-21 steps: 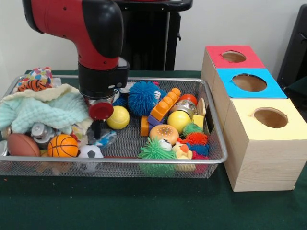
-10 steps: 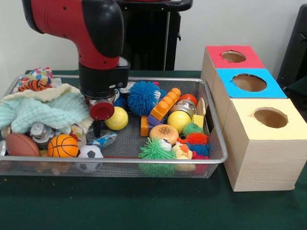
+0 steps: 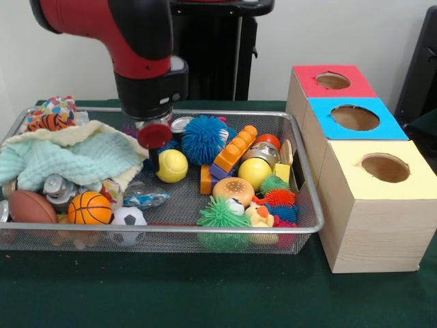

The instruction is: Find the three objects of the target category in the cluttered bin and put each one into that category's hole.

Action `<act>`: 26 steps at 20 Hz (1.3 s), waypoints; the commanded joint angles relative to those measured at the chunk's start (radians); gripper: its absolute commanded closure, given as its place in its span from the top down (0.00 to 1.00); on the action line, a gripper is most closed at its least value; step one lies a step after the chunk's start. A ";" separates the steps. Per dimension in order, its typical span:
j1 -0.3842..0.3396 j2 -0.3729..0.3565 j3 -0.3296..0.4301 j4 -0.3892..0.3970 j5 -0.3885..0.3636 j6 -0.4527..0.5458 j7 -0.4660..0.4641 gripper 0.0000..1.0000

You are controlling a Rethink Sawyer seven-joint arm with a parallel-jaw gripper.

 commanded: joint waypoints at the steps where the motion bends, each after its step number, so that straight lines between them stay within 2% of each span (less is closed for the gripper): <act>1: -0.027 -0.094 0.151 0.075 0.037 0.165 -0.095 0.00; 10: -0.031 -0.105 0.156 0.063 -0.016 0.162 -0.099 0.00; 15: 0.026 -0.040 0.081 -0.026 -0.079 0.122 -0.068 0.00; 19: 0.049 -0.025 0.062 -0.066 -0.104 0.078 -0.053 0.00; 25: 0.047 -0.017 0.072 -0.114 -0.118 0.092 -0.070 0.00; 26: 0.050 -0.015 0.067 -0.123 -0.130 0.091 -0.074 1.00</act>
